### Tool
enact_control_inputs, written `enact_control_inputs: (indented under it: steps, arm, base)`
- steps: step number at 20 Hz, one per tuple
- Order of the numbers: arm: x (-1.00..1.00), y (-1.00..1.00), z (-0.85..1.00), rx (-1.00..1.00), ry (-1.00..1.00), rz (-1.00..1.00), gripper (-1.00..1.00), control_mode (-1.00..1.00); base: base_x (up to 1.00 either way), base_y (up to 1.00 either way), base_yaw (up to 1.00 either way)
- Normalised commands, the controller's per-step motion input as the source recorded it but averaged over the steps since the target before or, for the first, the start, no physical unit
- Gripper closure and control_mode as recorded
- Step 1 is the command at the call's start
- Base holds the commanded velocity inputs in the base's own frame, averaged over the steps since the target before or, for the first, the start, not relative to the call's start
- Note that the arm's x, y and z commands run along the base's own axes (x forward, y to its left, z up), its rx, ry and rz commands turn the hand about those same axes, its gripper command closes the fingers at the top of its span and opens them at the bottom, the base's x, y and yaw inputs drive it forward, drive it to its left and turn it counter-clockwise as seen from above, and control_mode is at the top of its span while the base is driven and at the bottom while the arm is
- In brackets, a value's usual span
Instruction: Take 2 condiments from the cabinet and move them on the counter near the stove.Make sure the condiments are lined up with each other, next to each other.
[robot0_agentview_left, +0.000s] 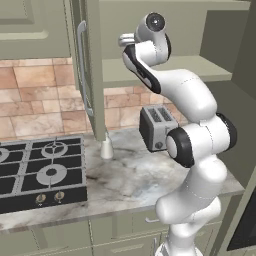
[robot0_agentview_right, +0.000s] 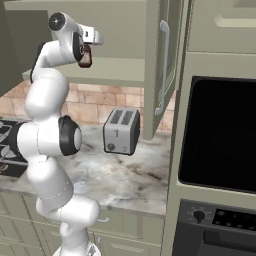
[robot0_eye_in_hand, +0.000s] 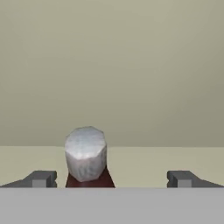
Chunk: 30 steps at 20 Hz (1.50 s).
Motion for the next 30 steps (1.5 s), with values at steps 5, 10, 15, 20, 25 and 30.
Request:
enact_control_inputs:
  steps: [5,10,15,20,25,30]
  arm:
    - [0.15,0.10,-0.19,0.00,0.00,0.00,1.00,-1.00]
    - [0.06,0.21,-0.22,0.00,0.00,0.00,1.00,-1.00]
    - [-0.14,0.02,-0.16,0.00,-0.01,0.00,1.00,-1.00]
    - [-0.72,0.00,-0.13,0.00,-0.14,0.00,1.00,-1.00]
    - [-0.99,-0.06,-0.13,0.01,-0.14,0.00,1.00,-1.00]
    - [-1.00,-0.22,0.32,0.07,-0.02,0.00,1.00,-1.00]
  base:
    - [0.00,0.00,0.00]
    - [0.00,0.00,0.00]
    - [0.00,0.00,0.00]
    - [0.00,0.00,0.00]
    - [0.00,0.00,0.00]
    - [0.00,0.00,0.00]
